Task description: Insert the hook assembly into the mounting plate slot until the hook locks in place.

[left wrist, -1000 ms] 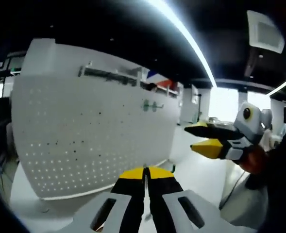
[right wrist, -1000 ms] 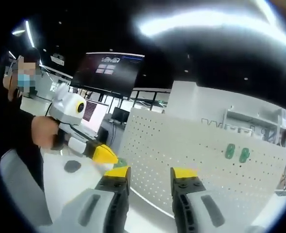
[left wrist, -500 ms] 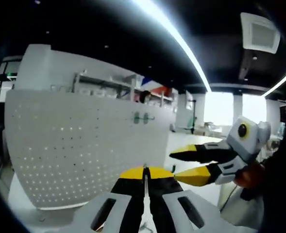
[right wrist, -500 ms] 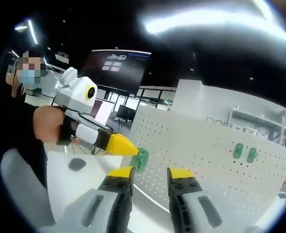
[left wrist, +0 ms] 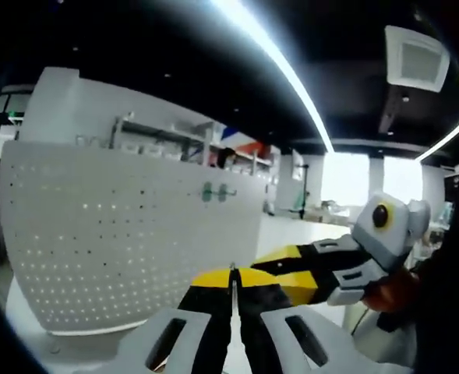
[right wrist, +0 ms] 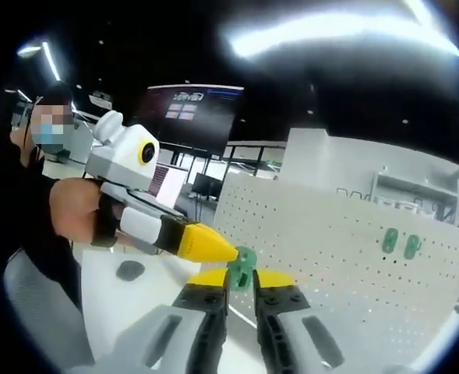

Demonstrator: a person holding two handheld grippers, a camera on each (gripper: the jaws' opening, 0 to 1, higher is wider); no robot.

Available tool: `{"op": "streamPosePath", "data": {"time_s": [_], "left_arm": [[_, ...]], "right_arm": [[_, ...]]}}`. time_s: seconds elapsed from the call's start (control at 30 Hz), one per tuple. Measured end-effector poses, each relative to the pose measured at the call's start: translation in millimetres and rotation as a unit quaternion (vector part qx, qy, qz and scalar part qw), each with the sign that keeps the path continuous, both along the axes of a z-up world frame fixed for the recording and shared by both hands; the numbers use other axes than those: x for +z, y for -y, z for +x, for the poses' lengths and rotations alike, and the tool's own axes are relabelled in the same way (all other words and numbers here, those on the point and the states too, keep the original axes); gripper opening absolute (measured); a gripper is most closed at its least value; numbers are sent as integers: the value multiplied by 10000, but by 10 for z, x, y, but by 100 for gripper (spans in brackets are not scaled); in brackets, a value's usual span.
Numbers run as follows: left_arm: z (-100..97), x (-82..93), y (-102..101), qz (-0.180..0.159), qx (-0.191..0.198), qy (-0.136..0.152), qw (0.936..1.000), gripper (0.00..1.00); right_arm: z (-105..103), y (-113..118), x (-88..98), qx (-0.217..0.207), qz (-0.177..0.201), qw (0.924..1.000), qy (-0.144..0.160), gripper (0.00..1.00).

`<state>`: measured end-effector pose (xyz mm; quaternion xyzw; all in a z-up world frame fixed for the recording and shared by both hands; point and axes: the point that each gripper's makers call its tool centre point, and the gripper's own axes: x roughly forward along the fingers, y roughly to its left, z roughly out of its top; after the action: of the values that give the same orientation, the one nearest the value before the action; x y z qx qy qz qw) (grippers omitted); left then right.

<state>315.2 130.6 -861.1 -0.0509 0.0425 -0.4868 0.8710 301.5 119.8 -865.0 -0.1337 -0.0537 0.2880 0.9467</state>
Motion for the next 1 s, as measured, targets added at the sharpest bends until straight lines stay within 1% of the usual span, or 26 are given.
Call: {"op": "streamPosePath", "data": {"time_s": [0.53,0.77,1.0], "left_arm": [[-71,36,63,-47,-91,-5,9999,1],[-86,37,85,-62,-128,-16,9999,1],[-86,36,87,-41,-138,16,9999,1]], "right_arm": [[-4,28,8,-46,23,10000,20,3],[5,38,-15,-56,49,10000,-42,2],[-1,37,-4,-58,43,10000,-34,2]]}}
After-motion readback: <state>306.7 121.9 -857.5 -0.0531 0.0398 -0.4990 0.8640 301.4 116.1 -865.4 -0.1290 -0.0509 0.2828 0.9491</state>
